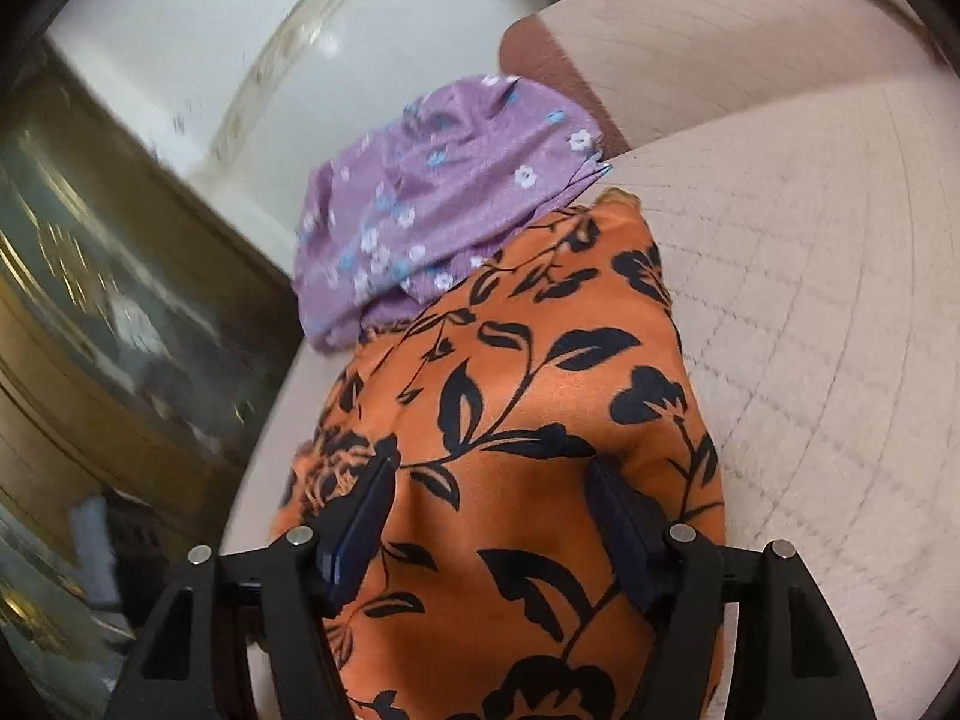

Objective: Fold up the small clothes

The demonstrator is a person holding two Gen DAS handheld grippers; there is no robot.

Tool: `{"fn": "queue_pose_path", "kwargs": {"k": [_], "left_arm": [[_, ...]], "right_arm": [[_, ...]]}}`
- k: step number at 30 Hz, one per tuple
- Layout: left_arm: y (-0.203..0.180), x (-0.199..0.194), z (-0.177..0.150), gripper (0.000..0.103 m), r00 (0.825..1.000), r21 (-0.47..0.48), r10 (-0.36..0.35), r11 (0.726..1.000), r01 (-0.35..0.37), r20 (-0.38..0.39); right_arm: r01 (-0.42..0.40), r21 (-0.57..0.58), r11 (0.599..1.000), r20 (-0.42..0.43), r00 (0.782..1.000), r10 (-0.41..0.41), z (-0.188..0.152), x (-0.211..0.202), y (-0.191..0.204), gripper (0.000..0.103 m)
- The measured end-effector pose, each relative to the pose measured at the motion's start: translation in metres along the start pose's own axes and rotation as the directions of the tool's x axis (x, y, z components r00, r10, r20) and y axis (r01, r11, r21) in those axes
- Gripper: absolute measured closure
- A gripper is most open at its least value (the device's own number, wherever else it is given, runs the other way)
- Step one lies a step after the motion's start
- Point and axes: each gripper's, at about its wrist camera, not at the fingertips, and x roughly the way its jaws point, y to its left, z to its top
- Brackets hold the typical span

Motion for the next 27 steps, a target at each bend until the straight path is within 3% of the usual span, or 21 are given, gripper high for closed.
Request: {"fn": "queue_pose_path", "kwargs": {"k": [3,6,9,10,13,14,17,20,23,25,27], "left_arm": [[-0.004,0.001,-0.001,0.055,1.000,0.016,0.023,1.000,-0.023,-0.001],[-0.005,0.004,-0.001,0.047,0.999,-0.001,0.031,1.000,-0.031,-0.007],[-0.001,0.008,0.001,0.039,0.999,-0.016,0.042,0.999,-0.042,-0.015],[-0.001,0.008,0.001,0.039,0.999,-0.020,0.044,0.999,-0.044,-0.017],[-0.002,0.004,0.000,0.039,0.998,-0.018,0.062,0.998,-0.063,-0.026],[-0.002,0.003,-0.001,0.039,0.997,-0.016,0.064,0.998,-0.065,-0.030],[0.000,-0.004,-0.006,0.038,0.997,-0.013,0.068,0.998,-0.068,-0.035],[0.001,-0.010,-0.013,0.033,0.996,0.003,0.084,0.996,-0.084,-0.037],[0.006,-0.012,-0.018,0.026,0.990,0.009,0.132,0.991,-0.132,-0.045],[0.014,-0.010,-0.018,0.025,0.992,-0.027,0.109,0.993,-0.111,-0.063],[0.020,-0.009,-0.016,0.023,0.994,-0.060,0.083,0.994,-0.088,-0.076]], "right_arm": [[-0.021,0.019,1.000,0.015,1.000,0.021,0.019,-0.004,0.003,0.038],[0.080,0.008,0.997,-0.028,0.996,-0.080,0.042,0.016,0.007,0.050],[0.190,-0.055,0.980,-0.097,0.976,-0.195,0.050,0.059,-0.001,0.069],[0.209,-0.110,0.972,-0.111,0.969,-0.221,0.050,0.073,-0.001,0.069],[0.261,-0.121,0.958,-0.153,0.948,-0.278,0.059,0.079,0.010,0.069],[0.254,-0.151,0.955,-0.153,0.949,-0.276,0.063,0.076,0.020,0.066],[0.087,-0.214,0.973,-0.136,0.984,-0.118,0.064,0.067,0.048,0.066],[0.006,-0.270,0.963,-0.166,0.985,-0.053,0.057,0.080,0.075,0.066],[0.060,-0.332,0.941,-0.265,0.952,-0.154,0.037,0.132,0.077,0.065],[0.093,-0.382,0.919,-0.213,0.959,-0.186,0.033,0.144,0.080,0.066],[0.115,-0.363,0.925,-0.221,0.953,-0.205,0.037,0.148,0.082,0.066]]}}
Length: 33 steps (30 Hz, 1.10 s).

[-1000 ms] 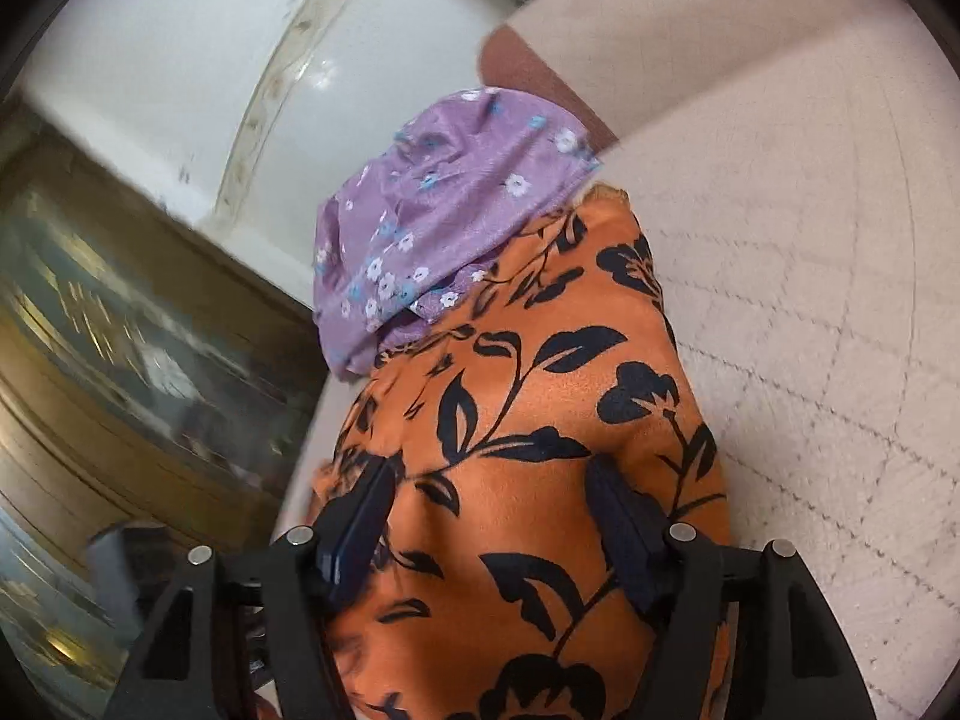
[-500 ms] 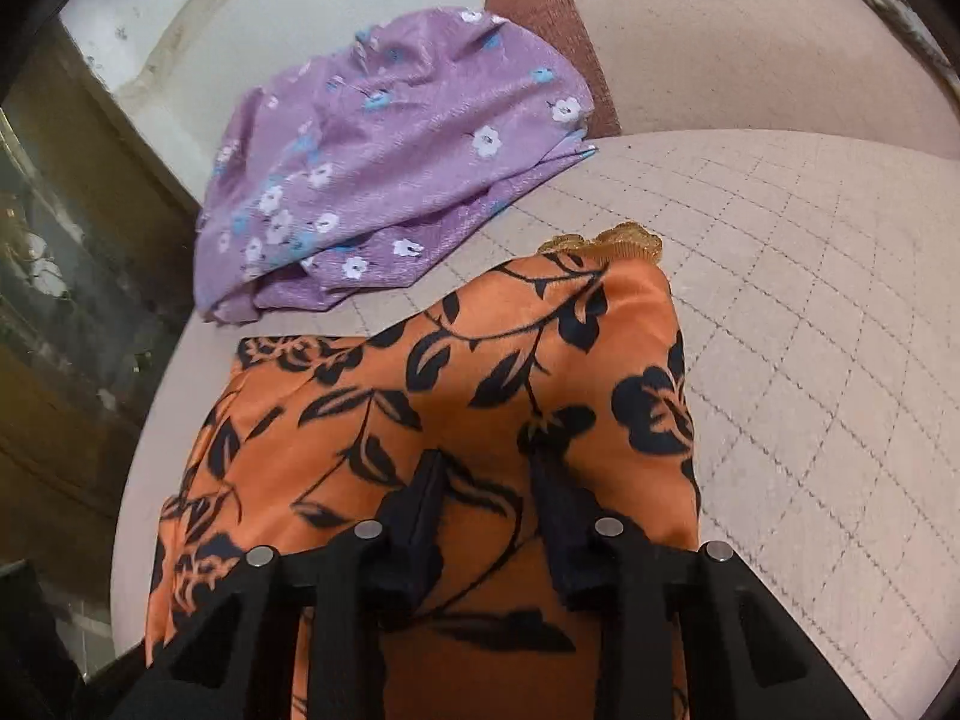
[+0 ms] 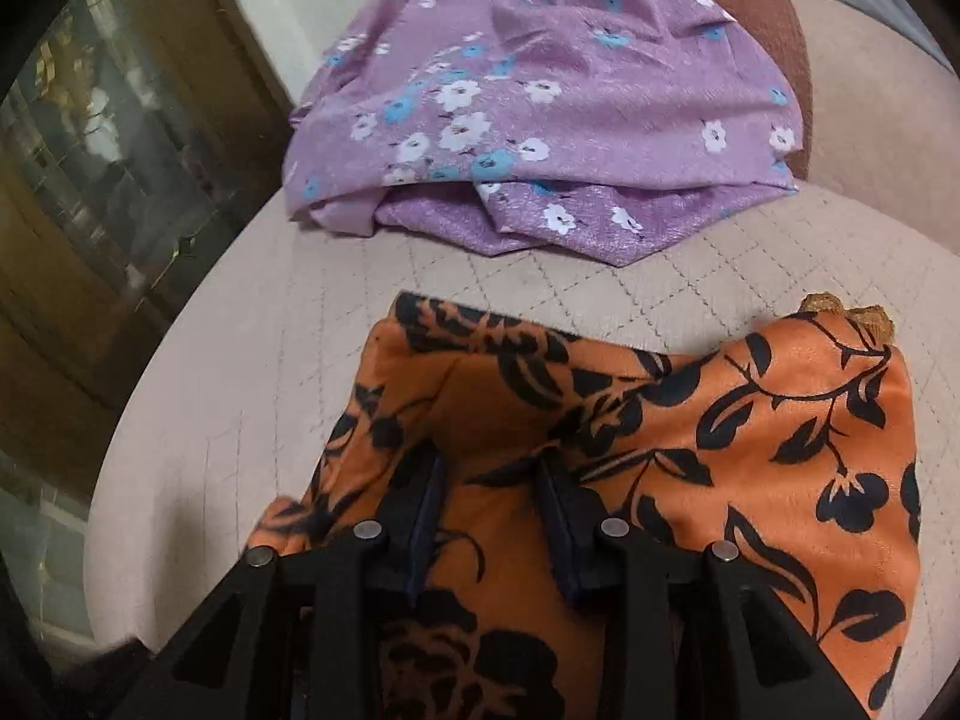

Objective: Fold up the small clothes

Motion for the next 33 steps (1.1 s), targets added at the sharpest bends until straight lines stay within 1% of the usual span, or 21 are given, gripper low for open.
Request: {"fn": "queue_pose_path", "kwargs": {"k": [2,5,6,8,9,11,13,14,16,17,18,20,21,22,24,26,27,30,33], "left_arm": [[0.001,0.002,0.001,0.023,1.000,-0.002,-0.008,1.000,0.008,-0.009],[-0.003,0.000,0.000,0.023,1.000,0.029,0.013,0.999,-0.013,0.001],[-0.005,-0.001,-0.001,0.023,1.000,0.047,0.026,0.999,-0.026,0.009],[-0.006,-0.002,-0.002,0.022,0.999,0.054,0.037,0.998,-0.037,0.013],[-0.005,-0.002,-0.003,0.021,0.999,0.048,0.040,0.998,-0.040,0.011],[-0.004,0.000,-0.002,0.019,0.999,0.033,0.044,0.998,-0.044,0.006],[-0.003,0.002,-0.002,0.018,0.999,0.023,0.053,0.998,-0.054,0.002],[-0.004,0.003,-0.002,0.016,0.998,0.024,0.063,0.998,-0.063,0.003],[-0.006,0.004,-0.002,0.015,0.996,0.036,0.087,0.996,-0.087,0.009],[-0.008,0.005,-0.003,0.014,0.995,0.042,0.095,0.995,-0.095,0.007],[-0.010,0.008,-0.002,0.014,0.994,0.044,0.105,0.993,-0.105,0.007],[-0.013,0.007,-0.003,0.014,0.992,0.051,0.126,0.991,-0.127,0.021],[-0.015,0.005,-0.003,0.014,0.989,0.061,0.140,0.988,-0.142,0.036],[-0.020,0.005,-0.002,0.014,0.986,0.072,0.157,0.984,-0.160,0.051],[-0.027,-0.001,-0.003,0.014,0.974,0.108,0.204,0.971,-0.214,0.097],[-0.035,-0.008,-0.003,0.014,0.950,0.137,0.270,0.947,-0.291,0.155],[-0.038,-0.011,-0.003,0.014,0.943,0.146,0.285,0.939,-0.311,0.174],[-0.042,-0.015,-0.004,0.014,0.925,0.164,0.317,0.921,-0.353,0.210],[-0.041,-0.009,0.000,0.014,0.919,0.182,0.332,0.911,-0.371,0.211]], "right_arm": [[-0.014,0.007,1.000,-0.010,1.000,0.014,0.002,-0.002,-0.002,0.066],[-0.091,0.065,0.994,-0.006,0.996,0.091,0.001,-0.016,-0.018,0.067],[-0.107,0.089,0.990,0.003,0.994,0.107,-0.001,-0.026,-0.021,0.067],[-0.137,0.135,0.981,0.065,0.989,0.129,-0.013,-0.057,-0.034,0.067],[-0.137,0.134,0.982,0.087,0.988,0.126,-0.018,-0.068,-0.038,0.067],[-0.103,0.118,0.988,0.124,0.988,0.088,-0.035,-0.095,-0.043,0.067],[-0.091,0.097,0.991,0.124,0.989,0.079,-0.054,-0.113,-0.046,0.067],[-0.082,0.087,0.993,0.106,0.992,0.073,-0.066,-0.119,-0.047,0.067],[-0.059,0.086,0.995,0.057,0.997,0.055,-0.084,-0.120,-0.051,0.067],[-0.046,0.092,0.995,0.012,0.999,0.045,-0.096,-0.113,-0.054,0.067],[-0.044,0.091,0.995,-0.007,0.999,0.045,-0.107,-0.105,-0.057,0.066],[-0.030,0.058,0.998,0.049,0.998,0.027,-0.118,-0.104,-0.057,0.067],[-0.001,0.035,0.999,0.058,0.998,-0.001,-0.119,-0.102,-0.053,0.067],[0.014,0.033,0.999,0.063,0.998,-0.017,-0.119,-0.101,-0.050,0.066],[0.033,0.050,0.998,0.068,0.997,-0.037,-0.118,-0.099,-0.047,0.066],[0.030,0.038,0.999,0.080,0.996,-0.033,-0.119,-0.099,-0.047,0.066],[0.015,0.031,0.999,0.093,0.995,-0.018,-0.121,-0.099,-0.049,0.066],[-0.035,0.028,0.999,0.145,0.989,0.030,-0.130,-0.101,-0.055,0.066],[-0.042,0.011,0.999,0.193,0.980,0.039,-0.136,-0.100,-0.056,0.066]]}}
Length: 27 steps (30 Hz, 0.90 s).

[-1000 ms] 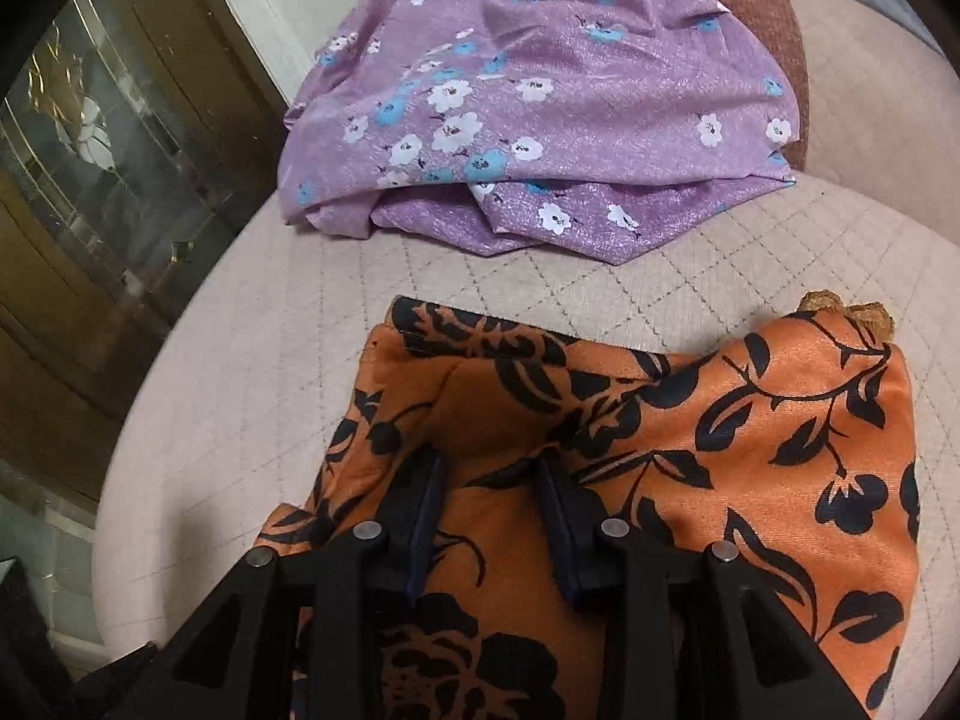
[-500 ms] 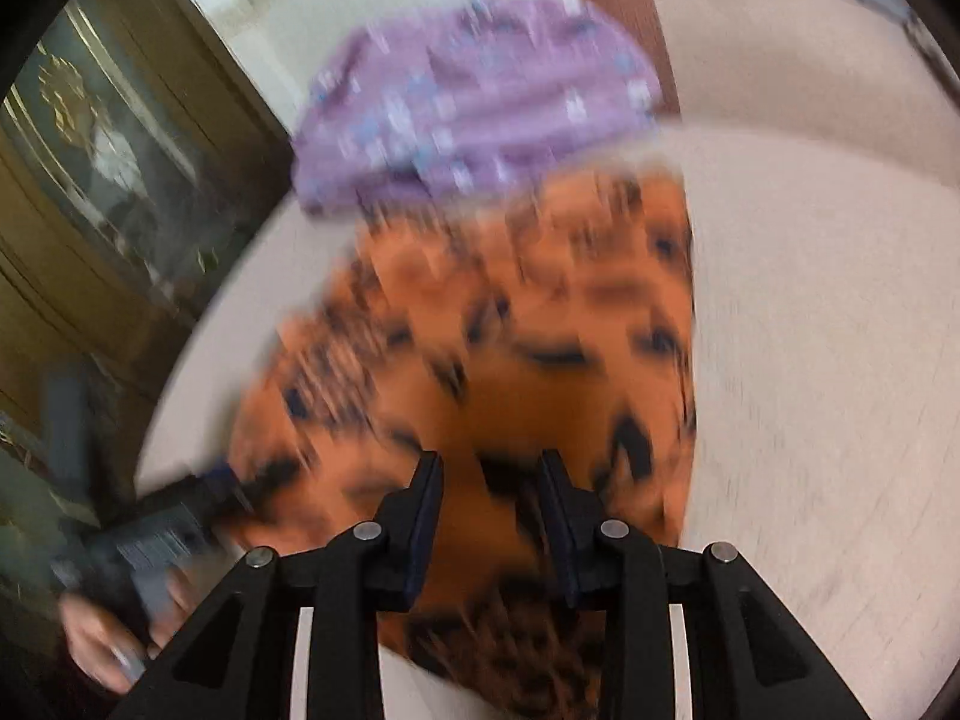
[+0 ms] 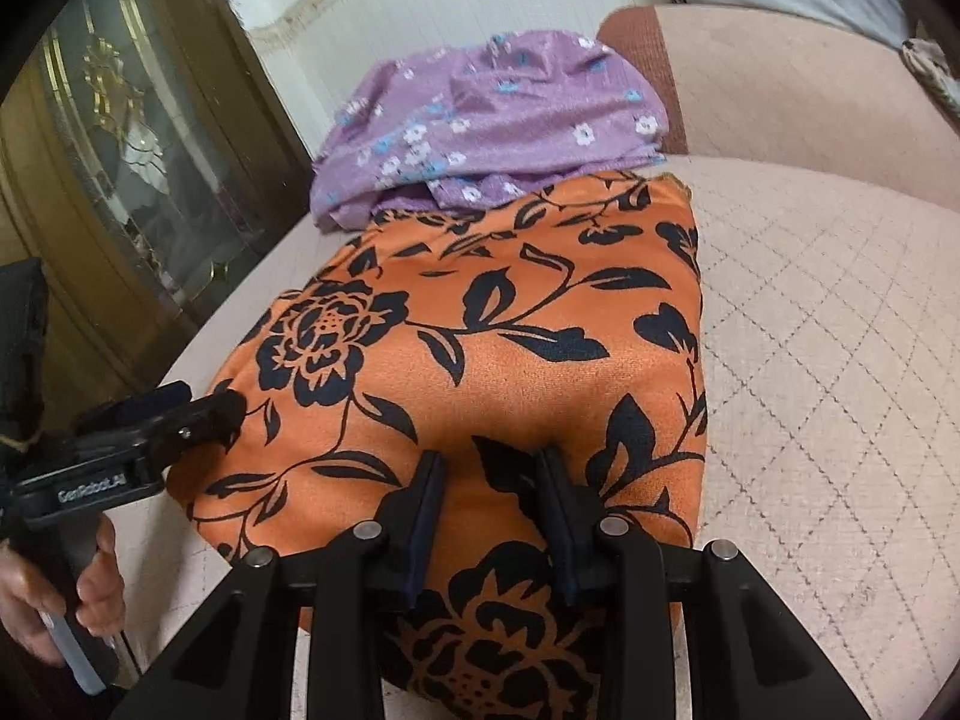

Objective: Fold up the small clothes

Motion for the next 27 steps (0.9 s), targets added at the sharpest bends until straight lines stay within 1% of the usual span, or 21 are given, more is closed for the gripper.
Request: {"fn": "queue_pose_path", "kwargs": {"k": [2,5,10,12,15,19,23,25,26,27], "left_arm": [[0.001,0.004,0.001,0.014,1.000,-0.001,0.001,1.000,-0.001,-0.005],[-0.001,0.009,0.001,0.014,1.000,0.001,0.008,1.000,-0.008,-0.006],[-0.007,0.014,0.000,0.014,0.999,0.026,0.044,0.999,-0.044,-0.003],[-0.009,0.018,0.000,0.012,0.998,0.035,0.063,0.997,-0.063,0.000],[-0.009,0.020,-0.001,0.011,0.998,0.032,0.070,0.997,-0.070,-0.004],[-0.010,0.024,-0.001,0.007,0.996,0.031,0.089,0.996,-0.089,-0.007],[-0.008,0.032,0.001,0.001,0.994,0.008,0.105,0.994,-0.105,-0.034],[-0.006,0.032,0.004,0.001,0.993,-0.016,0.102,0.995,-0.103,-0.057],[-0.005,0.030,0.006,0.001,0.993,-0.028,0.098,0.995,-0.100,-0.060],[-0.003,0.025,0.010,0.002,0.995,-0.047,0.090,0.995,-0.092,-0.046]], "right_arm": [[0.013,-0.007,1.000,0.013,1.000,-0.013,-0.001,-0.001,0.003,0.066],[0.000,0.003,1.000,0.022,1.000,0.000,-0.002,-0.001,0.001,0.066],[-0.003,0.001,1.000,0.041,0.999,0.003,-0.002,0.001,0.000,0.066],[-0.007,0.005,1.000,0.045,0.999,0.007,-0.002,0.001,-0.001,0.066],[-0.006,0.006,1.000,0.045,0.999,0.006,-0.002,0.001,-0.001,0.066],[0.004,0.001,1.000,0.044,0.999,-0.004,-0.003,0.001,0.000,0.066],[0.008,-0.001,1.000,0.043,0.999,-0.008,-0.003,0.002,0.001,0.066],[0.010,-0.002,1.000,0.043,0.999,-0.009,-0.003,0.002,0.002,0.066],[0.011,-0.003,1.000,0.043,0.999,-0.011,-0.003,0.001,0.002,0.066],[0.013,-0.004,1.000,0.043,0.999,-0.013,-0.003,0.001,0.002,0.066]]}}
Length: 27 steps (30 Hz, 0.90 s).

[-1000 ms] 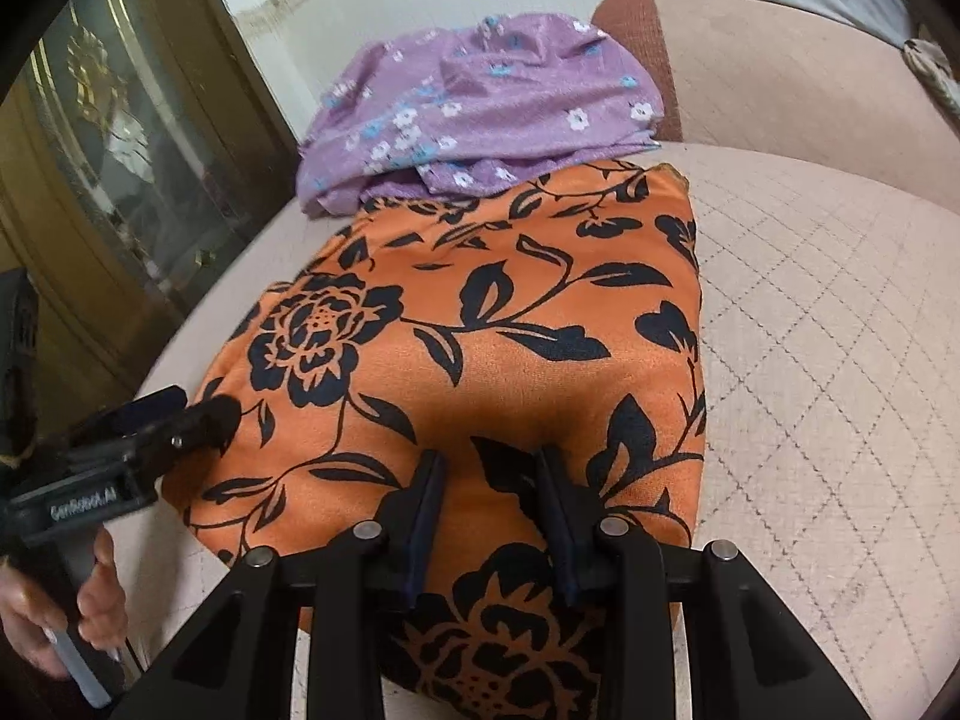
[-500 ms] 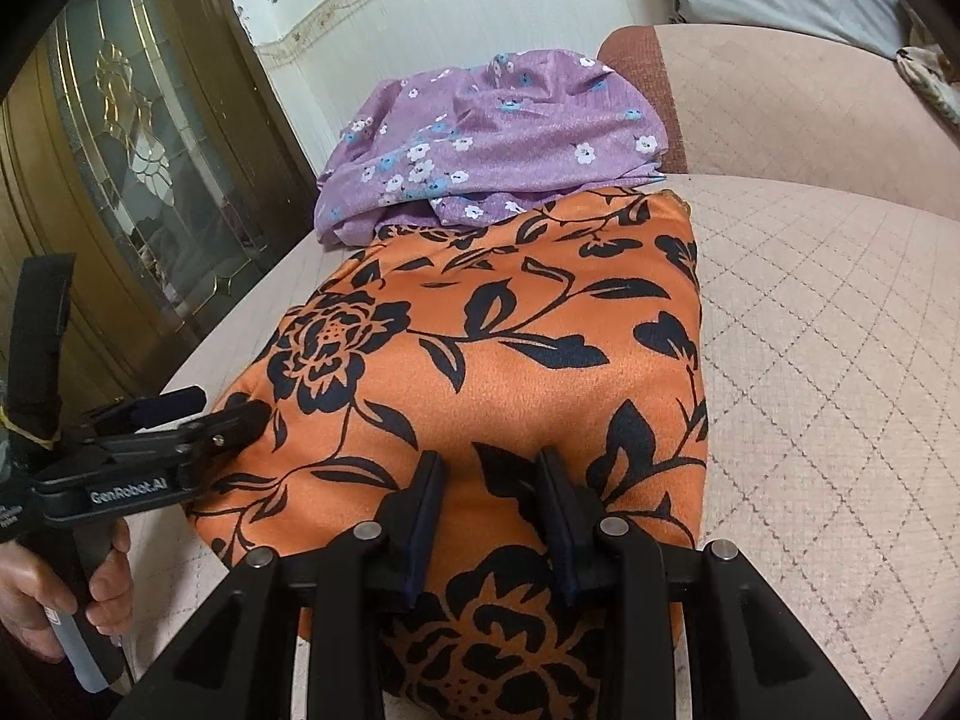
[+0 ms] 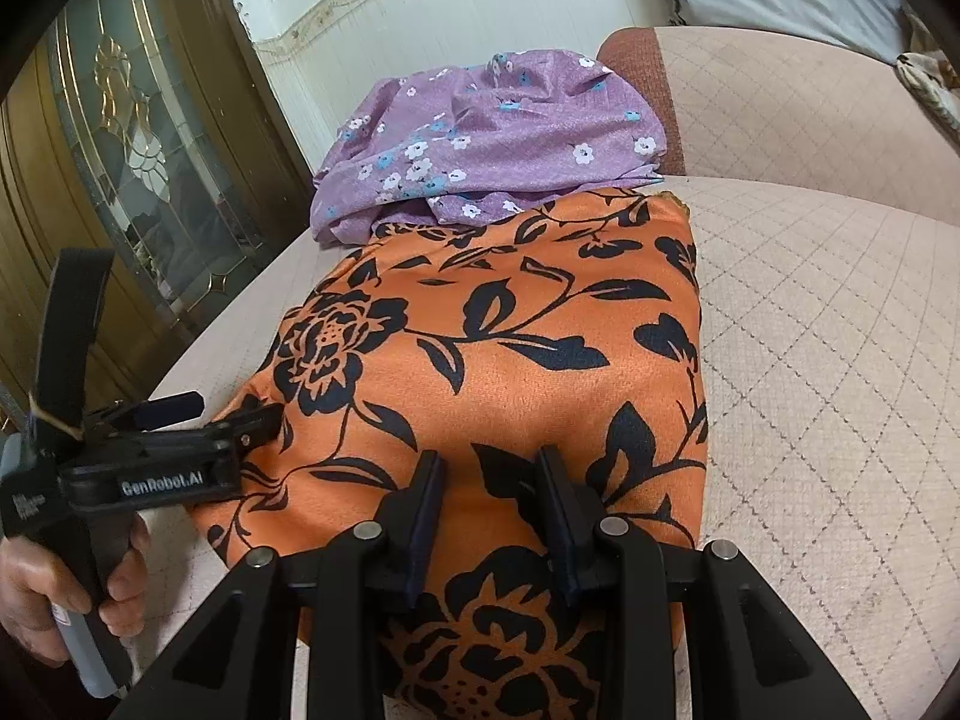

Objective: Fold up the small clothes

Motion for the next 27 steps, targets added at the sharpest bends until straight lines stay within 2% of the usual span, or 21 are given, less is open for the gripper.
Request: {"fn": "queue_pose_path", "kwargs": {"k": [2,4,7,9,13,15,17,19,21,24,27], "left_arm": [[0.006,-0.011,0.008,0.003,0.999,-0.038,-0.013,0.999,0.015,0.051],[0.020,-0.026,0.018,0.003,0.992,-0.116,-0.029,0.992,0.043,0.119],[0.030,-0.033,0.030,0.003,0.983,-0.182,-0.084,0.977,0.114,0.164],[0.024,-0.030,0.035,0.003,0.984,-0.176,-0.059,0.980,0.089,0.169],[0.000,-0.015,0.036,0.003,0.991,-0.100,-0.042,0.994,0.054,0.125],[-0.013,-0.004,0.035,0.003,0.997,-0.033,0.005,0.999,-0.002,0.083],[-0.020,0.006,0.031,0.002,0.998,0.018,0.048,0.999,-0.049,0.042],[-0.020,0.013,0.028,0.002,0.998,0.020,0.048,0.999,-0.049,0.031],[-0.018,0.018,0.028,0.001,0.999,0.009,0.038,0.999,-0.038,0.012],[-0.019,0.020,0.029,0.001,0.999,0.009,0.039,0.999,-0.039,0.004],[-0.014,0.017,0.029,0.001,1.000,-0.015,0.013,1.000,-0.013,0.002]], "right_arm": [[-0.002,0.002,1.000,0.000,1.000,0.002,0.001,-0.002,0.000,0.066],[-0.019,0.021,1.000,-0.008,1.000,0.020,0.005,-0.007,-0.002,0.066],[-0.092,0.093,0.991,-0.033,0.995,0.095,0.017,-0.016,-0.009,0.067],[-0.104,0.141,0.985,0.012,0.995,0.103,0.034,-0.026,-0.020,0.067],[-0.074,0.200,0.977,0.044,0.997,0.067,0.072,-0.021,-0.037,0.067],[-0.063,0.229,0.971,0.019,0.998,0.060,0.090,-0.004,-0.047,0.067],[-0.046,0.278,0.960,-0.018,0.998,0.053,0.103,0.022,-0.058,0.067],[-0.016,0.360,0.933,-0.089,0.995,0.051,0.106,0.053,-0.073,0.067],[-0.022,0.436,0.899,-0.151,0.984,0.097,0.102,0.084,-0.088,0.067],[0.009,0.408,0.913,-0.181,0.981,0.072,0.110,0.090,-0.084,0.067],[0.031,0.350,0.936,-0.190,0.981,0.038,0.114,0.078,-0.074,0.067]]}}
